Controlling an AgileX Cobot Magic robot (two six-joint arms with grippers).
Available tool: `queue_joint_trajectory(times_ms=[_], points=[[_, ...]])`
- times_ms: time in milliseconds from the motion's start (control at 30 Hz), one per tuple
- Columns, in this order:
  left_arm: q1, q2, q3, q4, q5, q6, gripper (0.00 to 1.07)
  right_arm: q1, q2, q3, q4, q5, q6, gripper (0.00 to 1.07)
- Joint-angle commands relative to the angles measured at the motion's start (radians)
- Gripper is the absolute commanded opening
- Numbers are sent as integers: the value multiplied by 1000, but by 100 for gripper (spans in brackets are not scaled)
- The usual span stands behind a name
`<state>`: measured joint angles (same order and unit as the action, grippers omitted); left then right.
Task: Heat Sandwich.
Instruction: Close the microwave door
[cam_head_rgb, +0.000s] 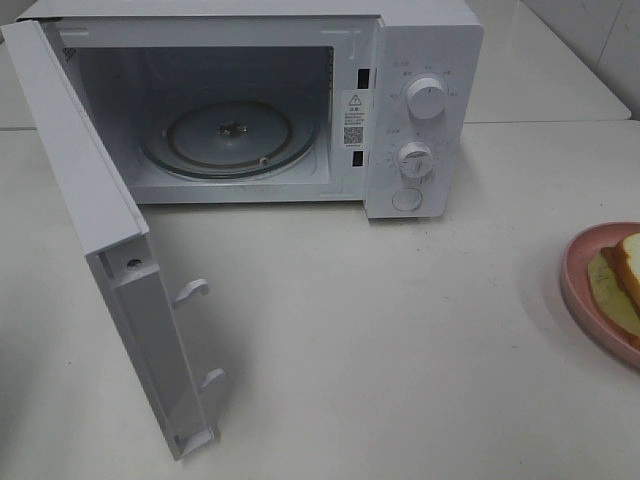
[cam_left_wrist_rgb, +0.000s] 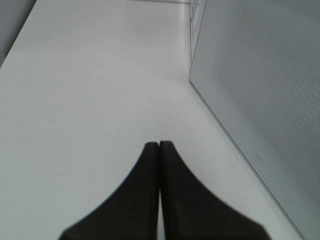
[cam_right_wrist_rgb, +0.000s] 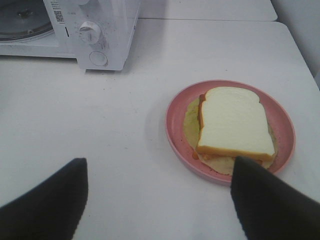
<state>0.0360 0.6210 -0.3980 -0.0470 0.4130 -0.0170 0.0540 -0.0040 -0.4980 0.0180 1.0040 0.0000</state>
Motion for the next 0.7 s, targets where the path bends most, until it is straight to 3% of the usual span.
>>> queue_joint_trajectory(times_ms=[33, 233, 600, 700], points=[[-1, 47, 82, -3, -276, 1, 0, -8, -28, 1, 1, -9, -13, 76], [-1, 149, 149, -3, -509, -2, 0, -8, -28, 1, 1, -9, -13, 76], [-1, 410, 153, 10, -856, -3, 0, -8, -28, 1, 1, -9, -13, 76], [-1, 520, 153, 92, -992, -45, 0, -8, -28, 1, 1, -9, -13, 76]])
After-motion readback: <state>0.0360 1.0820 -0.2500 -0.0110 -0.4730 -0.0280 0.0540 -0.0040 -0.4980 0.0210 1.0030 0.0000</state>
